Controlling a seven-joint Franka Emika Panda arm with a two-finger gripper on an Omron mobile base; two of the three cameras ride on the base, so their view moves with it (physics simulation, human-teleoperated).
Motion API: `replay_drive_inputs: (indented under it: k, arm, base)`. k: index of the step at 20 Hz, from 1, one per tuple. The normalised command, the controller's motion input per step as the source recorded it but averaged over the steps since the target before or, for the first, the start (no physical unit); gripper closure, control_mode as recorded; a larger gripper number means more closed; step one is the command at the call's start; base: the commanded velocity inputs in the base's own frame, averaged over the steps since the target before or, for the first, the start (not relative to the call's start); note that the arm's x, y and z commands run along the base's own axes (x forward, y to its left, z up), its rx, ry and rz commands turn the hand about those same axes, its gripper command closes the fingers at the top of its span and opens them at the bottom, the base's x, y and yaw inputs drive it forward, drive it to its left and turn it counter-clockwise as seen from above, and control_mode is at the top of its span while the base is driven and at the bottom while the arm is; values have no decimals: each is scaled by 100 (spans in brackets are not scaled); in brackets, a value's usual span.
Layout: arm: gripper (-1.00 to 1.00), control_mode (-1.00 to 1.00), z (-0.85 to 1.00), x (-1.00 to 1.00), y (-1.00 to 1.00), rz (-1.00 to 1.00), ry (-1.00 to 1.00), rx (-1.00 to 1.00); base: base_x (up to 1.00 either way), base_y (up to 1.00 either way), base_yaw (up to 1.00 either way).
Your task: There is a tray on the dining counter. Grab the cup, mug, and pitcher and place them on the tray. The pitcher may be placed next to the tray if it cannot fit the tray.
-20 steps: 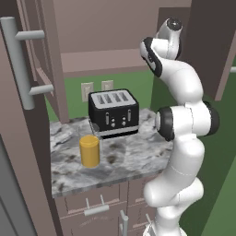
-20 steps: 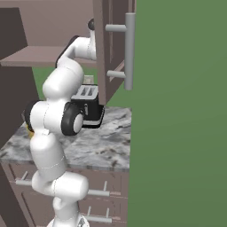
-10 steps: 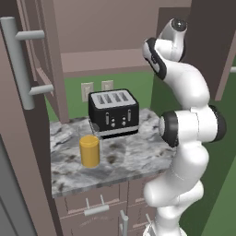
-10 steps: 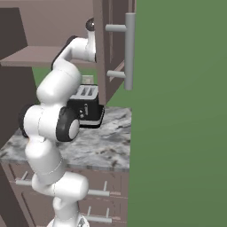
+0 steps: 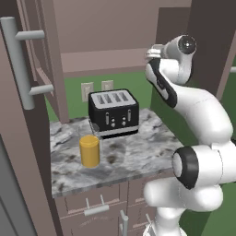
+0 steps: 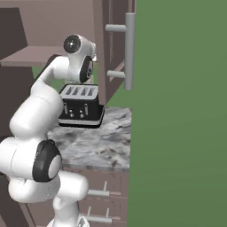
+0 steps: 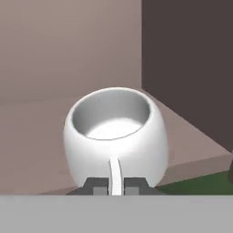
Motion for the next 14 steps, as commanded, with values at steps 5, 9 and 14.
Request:
replay_drive_inputs:
  k: [5,9,14]
  arm:
    - [100,-100,16,-100,64,0,-1,-1]
    - [100,-100,46,-100,47,0,10,2]
    - [100,-100,63,-100,33,0,24,11]
  base:
    - [0,0,0]
    - [0,0,0]
    - [0,0,0]
